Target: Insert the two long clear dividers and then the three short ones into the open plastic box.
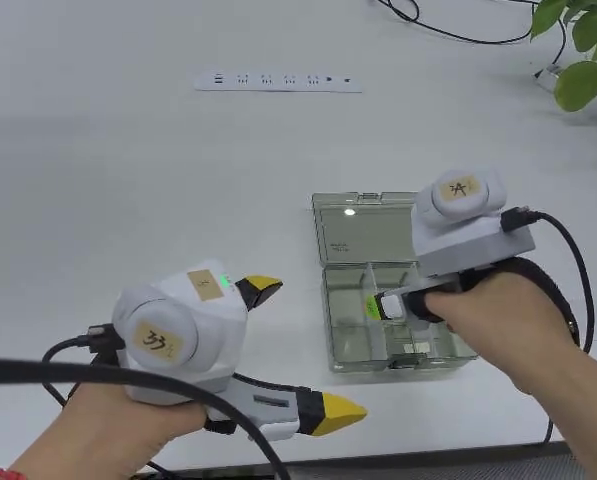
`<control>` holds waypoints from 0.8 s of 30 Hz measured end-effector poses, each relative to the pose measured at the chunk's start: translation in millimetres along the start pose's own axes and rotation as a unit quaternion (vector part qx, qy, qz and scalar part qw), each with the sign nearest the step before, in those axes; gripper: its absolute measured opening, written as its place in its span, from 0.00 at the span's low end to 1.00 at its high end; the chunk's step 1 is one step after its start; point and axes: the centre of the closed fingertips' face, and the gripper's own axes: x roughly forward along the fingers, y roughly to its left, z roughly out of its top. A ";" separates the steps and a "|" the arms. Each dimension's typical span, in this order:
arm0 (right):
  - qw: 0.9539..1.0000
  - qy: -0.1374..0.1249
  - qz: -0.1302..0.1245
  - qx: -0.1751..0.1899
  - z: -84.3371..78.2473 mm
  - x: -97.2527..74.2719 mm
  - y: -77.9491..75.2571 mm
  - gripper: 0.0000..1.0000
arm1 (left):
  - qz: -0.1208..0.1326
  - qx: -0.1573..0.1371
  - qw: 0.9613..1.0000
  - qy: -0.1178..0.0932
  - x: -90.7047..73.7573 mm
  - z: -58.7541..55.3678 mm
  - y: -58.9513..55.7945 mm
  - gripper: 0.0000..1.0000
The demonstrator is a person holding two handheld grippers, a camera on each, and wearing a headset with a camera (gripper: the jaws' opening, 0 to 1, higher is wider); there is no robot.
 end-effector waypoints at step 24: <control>0.994 -0.077 0.068 0.029 8.6 -26.1 4.4 0.21 | 0.021 -0.005 1.000 0.000 -6.3 8.3 -8.3 0.96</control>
